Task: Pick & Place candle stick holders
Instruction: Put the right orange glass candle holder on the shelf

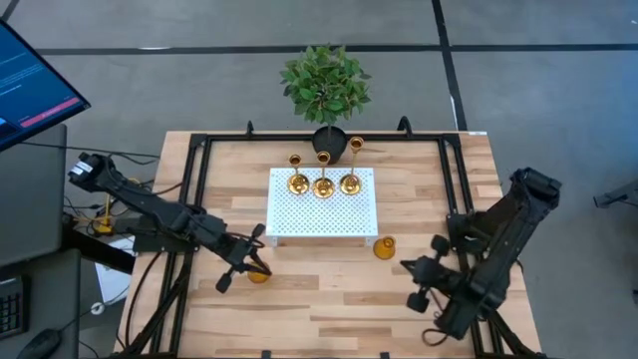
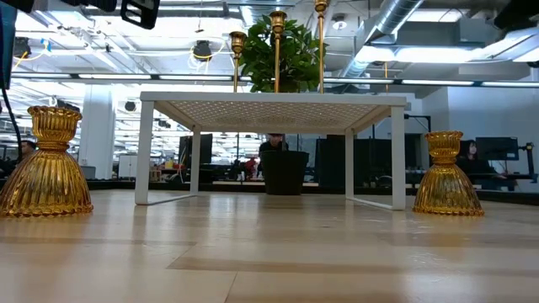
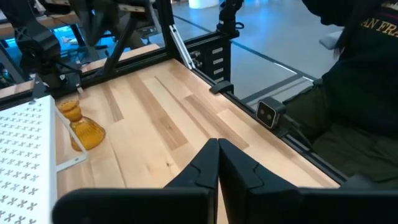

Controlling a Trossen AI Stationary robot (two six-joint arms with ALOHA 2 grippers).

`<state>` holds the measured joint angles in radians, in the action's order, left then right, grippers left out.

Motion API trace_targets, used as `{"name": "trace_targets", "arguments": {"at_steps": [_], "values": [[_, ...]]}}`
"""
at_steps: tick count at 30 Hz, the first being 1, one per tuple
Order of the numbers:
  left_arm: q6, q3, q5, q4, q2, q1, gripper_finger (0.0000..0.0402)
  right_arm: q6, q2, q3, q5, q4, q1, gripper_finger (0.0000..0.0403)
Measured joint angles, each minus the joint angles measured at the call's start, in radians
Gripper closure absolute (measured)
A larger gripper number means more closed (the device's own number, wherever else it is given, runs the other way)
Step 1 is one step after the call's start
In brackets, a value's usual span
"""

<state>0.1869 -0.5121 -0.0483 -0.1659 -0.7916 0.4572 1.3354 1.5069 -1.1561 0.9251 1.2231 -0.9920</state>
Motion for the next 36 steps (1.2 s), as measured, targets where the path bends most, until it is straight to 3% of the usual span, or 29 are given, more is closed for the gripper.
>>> {"name": "trace_targets", "arguments": {"at_steps": [3, 6, 13, 22, 36], "values": [[0.000, 0.000, 0.000, 0.000, -0.013, 0.000, 0.0397, 0.164, -0.005, 0.000, 0.018, 0.090, -0.044, 0.0403], [0.000, 0.000, 0.000, -0.001, -0.028, 0.000, 0.0396, 0.200, -0.005, 0.003, 0.021, 0.091, -0.069, 0.0403], [0.000, 0.000, 0.000, -0.014, -0.063, 0.000, 0.0397, 0.227, -0.004, 0.175, 0.102, -0.134, -0.098, 0.0403], [-0.007, 0.000, 0.000, -0.025, -0.068, 0.000, 0.0393, 0.410, -0.004, 0.432, 0.186, -0.400, -0.100, 0.0403], [-0.008, 0.000, 0.000, -0.026, -0.068, 0.000, 0.0395, 0.410, -0.002, 0.618, 0.203, -0.675, -0.055, 0.0403]]}}
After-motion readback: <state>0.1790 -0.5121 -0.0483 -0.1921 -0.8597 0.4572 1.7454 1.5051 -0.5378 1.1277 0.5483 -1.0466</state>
